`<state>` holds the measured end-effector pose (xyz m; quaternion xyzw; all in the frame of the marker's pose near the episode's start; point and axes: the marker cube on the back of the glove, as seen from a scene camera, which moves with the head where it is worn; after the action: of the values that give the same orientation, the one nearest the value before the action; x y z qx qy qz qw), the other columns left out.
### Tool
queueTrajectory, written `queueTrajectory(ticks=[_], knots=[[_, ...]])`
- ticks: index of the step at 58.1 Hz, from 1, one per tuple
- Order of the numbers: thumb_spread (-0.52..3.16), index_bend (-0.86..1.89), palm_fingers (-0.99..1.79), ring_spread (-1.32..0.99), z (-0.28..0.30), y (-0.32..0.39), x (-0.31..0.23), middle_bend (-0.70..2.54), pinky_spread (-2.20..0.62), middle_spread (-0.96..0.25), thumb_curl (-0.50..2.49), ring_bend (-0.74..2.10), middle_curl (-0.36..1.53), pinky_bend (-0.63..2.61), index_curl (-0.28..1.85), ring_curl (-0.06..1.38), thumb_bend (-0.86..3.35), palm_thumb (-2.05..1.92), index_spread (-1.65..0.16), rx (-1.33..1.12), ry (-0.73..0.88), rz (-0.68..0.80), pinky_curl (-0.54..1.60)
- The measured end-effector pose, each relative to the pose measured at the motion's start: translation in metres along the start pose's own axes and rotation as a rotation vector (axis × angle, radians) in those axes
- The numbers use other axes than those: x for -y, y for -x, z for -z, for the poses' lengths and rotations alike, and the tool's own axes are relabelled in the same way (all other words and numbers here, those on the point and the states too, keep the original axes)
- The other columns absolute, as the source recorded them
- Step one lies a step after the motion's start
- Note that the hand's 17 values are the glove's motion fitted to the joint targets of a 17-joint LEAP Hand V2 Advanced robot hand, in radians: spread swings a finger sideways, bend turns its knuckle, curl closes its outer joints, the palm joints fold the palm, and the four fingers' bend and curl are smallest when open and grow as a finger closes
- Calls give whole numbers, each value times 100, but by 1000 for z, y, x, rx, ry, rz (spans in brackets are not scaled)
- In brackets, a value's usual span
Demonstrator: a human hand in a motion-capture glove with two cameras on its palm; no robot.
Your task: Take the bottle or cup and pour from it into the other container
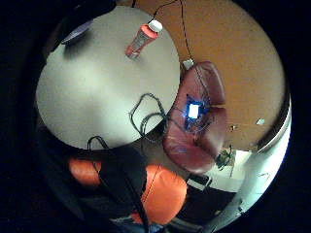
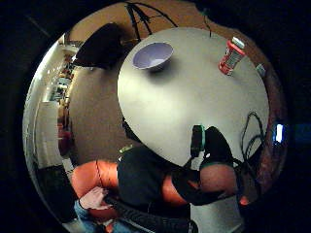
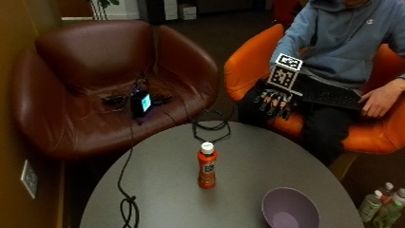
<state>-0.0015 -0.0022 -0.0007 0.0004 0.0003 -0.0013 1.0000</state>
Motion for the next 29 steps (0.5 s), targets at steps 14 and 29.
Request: queueTrajectory(ticks=[14,29], knots=[[82,17,26,-6,1,13,14,19,21,-10,27,29,15,36,18,15,30,67,-35,2,5,51,20],[95,16,24,-6,11,13,30,18,24,-11,36,30,21,34,24,20,18,73,-38,18,-7,59,25]])
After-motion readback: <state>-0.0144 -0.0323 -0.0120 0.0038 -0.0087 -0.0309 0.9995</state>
